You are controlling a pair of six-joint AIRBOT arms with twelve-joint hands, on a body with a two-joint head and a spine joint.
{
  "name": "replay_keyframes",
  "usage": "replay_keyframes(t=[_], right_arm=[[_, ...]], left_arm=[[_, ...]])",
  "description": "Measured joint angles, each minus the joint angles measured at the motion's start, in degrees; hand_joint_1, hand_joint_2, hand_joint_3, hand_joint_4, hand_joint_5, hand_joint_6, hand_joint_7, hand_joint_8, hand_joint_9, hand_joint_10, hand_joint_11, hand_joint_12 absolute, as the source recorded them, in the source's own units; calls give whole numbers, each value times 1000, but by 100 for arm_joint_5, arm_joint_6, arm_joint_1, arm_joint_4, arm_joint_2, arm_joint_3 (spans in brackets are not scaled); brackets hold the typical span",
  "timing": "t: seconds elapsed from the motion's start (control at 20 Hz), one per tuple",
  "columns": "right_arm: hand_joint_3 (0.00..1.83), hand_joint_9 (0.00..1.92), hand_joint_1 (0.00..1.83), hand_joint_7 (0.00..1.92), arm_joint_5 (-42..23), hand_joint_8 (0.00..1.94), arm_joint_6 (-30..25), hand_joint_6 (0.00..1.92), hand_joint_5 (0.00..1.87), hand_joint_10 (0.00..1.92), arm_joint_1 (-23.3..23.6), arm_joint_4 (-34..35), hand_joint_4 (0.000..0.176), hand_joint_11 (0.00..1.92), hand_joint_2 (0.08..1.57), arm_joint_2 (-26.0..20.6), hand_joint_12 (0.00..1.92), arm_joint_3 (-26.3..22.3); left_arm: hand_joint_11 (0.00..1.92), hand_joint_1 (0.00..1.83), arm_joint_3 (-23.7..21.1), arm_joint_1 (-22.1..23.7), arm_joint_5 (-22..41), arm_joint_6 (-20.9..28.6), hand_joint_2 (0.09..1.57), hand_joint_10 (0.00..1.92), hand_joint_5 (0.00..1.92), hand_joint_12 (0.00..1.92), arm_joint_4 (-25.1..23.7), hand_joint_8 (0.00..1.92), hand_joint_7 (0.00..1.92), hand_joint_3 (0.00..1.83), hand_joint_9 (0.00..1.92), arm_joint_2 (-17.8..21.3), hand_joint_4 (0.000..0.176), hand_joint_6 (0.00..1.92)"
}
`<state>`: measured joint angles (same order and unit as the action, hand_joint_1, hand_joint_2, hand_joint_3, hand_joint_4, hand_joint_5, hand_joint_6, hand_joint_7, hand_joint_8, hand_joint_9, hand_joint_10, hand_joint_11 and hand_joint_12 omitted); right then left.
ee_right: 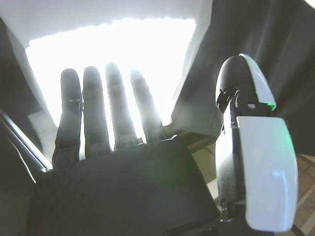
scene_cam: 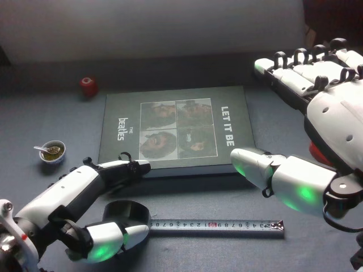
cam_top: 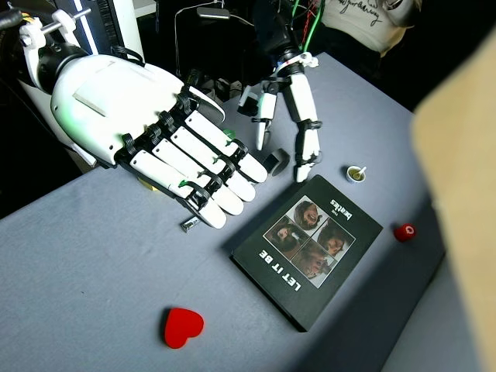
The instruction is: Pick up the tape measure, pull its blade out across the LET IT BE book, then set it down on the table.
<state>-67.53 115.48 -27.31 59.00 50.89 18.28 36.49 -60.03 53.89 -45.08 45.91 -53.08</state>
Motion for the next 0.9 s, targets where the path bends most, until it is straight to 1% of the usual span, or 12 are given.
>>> replay_keyframes(t=[0.15, 0.45, 0.55, 0.65, 0.9], right_arm=[[2, 203, 181, 217, 0, 0, -9, 1, 179, 0, 4, 0, 14, 0, 1129, 2, 683, -7], [2, 200, 183, 214, -9, 0, -26, 2, 167, 0, 28, -26, 14, 0, 1128, 7, 683, -37], [1, 198, 183, 212, -15, 0, -31, 4, 172, 0, 28, -15, 14, 0, 1128, 7, 683, -42], [1, 208, 182, 224, -13, 3, -42, 3, 175, 3, 28, -15, 14, 0, 1129, 7, 724, -48], [0, 227, 193, 234, -22, 3, -61, 2, 177, 7, 68, -17, 14, 0, 1125, 17, 744, -48]], left_arm=[[169, 1235, 2, -98, 13, -37, 1085, 0, 416, 653, -68, 0, 439, 0, 402, -35, 0, 3], [172, 1231, 155, -249, 140, -179, 1090, 0, 416, 651, -94, 0, 415, 2, 403, -111, 0, 2], [172, 1232, 162, -365, 192, -179, 1090, 0, 416, 651, -85, 0, 414, 2, 403, -111, 0, 2], [169, 1239, 188, -433, 254, -210, 1085, 0, 412, 648, -107, 0, 398, 0, 384, -133, 0, 0], [171, 1240, 225, -457, 258, -358, 1082, 0, 404, 646, -131, 0, 392, 0, 382, -153, 0, 0]])
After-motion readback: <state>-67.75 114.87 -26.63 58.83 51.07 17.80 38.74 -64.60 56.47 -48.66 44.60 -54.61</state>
